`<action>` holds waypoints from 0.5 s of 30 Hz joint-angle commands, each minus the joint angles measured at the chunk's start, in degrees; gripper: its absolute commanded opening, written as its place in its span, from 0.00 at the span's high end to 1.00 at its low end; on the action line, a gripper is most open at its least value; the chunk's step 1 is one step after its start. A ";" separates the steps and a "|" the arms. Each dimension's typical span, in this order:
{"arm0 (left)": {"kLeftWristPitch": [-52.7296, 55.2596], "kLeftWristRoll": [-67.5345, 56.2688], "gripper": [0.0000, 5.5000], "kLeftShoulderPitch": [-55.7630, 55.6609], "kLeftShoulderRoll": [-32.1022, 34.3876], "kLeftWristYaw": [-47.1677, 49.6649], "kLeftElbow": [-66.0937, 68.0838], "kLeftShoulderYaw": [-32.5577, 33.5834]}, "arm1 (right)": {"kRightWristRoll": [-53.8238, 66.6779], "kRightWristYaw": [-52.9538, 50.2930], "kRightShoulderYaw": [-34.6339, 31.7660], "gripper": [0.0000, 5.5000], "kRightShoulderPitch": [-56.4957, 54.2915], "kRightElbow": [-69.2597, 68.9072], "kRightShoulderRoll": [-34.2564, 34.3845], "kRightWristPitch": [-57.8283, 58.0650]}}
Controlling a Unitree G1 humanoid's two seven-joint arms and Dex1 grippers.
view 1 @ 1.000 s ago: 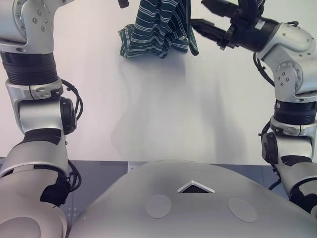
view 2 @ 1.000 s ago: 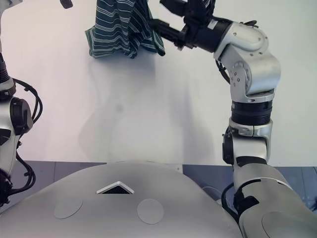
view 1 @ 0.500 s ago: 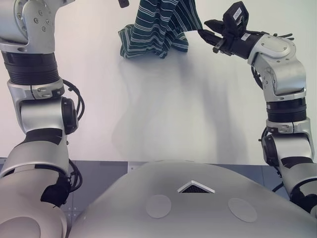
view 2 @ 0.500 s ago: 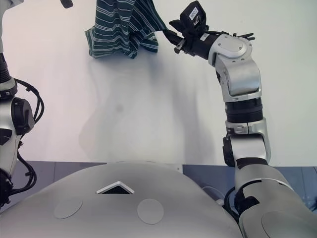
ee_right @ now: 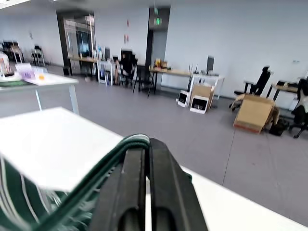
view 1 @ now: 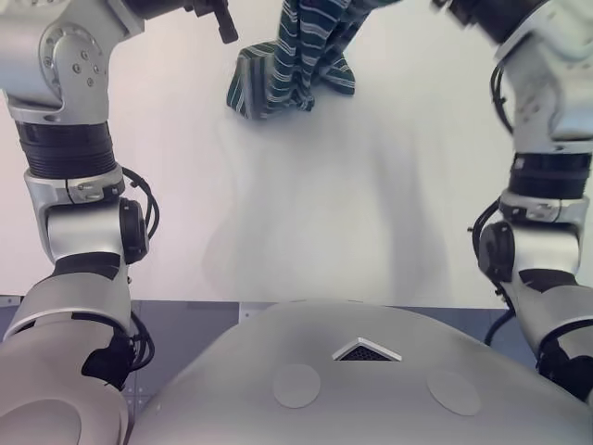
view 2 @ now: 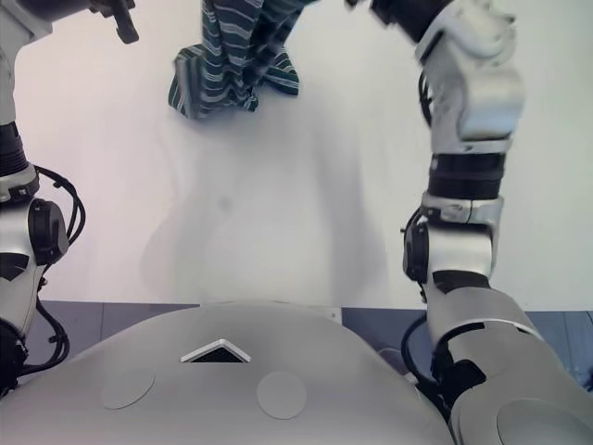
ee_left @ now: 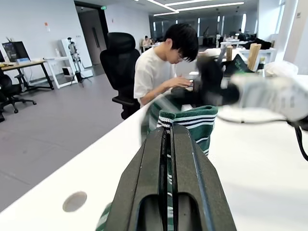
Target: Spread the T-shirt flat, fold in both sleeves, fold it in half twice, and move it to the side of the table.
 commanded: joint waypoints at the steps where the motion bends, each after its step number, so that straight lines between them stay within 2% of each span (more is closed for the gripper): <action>1: -2.12 3.33 0.92 3.41 -0.03 0.75 0.27 -2.24 | 5.58 1.54 -1.58 1.00 -5.47 -3.67 -1.20 5.34; 7: -1.46 3.73 0.75 9.16 -2.96 3.60 -3.24 -4.31 | 3.96 1.79 1.26 1.00 -5.95 -3.17 -2.62 6.11; 13: 8.03 -0.76 0.74 15.90 -3.08 5.62 -13.49 -6.92 | 0.56 1.62 5.06 1.00 -6.47 -2.75 -3.71 5.73; 15: 9.97 -1.14 0.69 17.01 -4.10 7.88 -15.71 -7.53 | -1.39 1.74 7.00 1.00 -6.46 -2.51 -3.96 5.37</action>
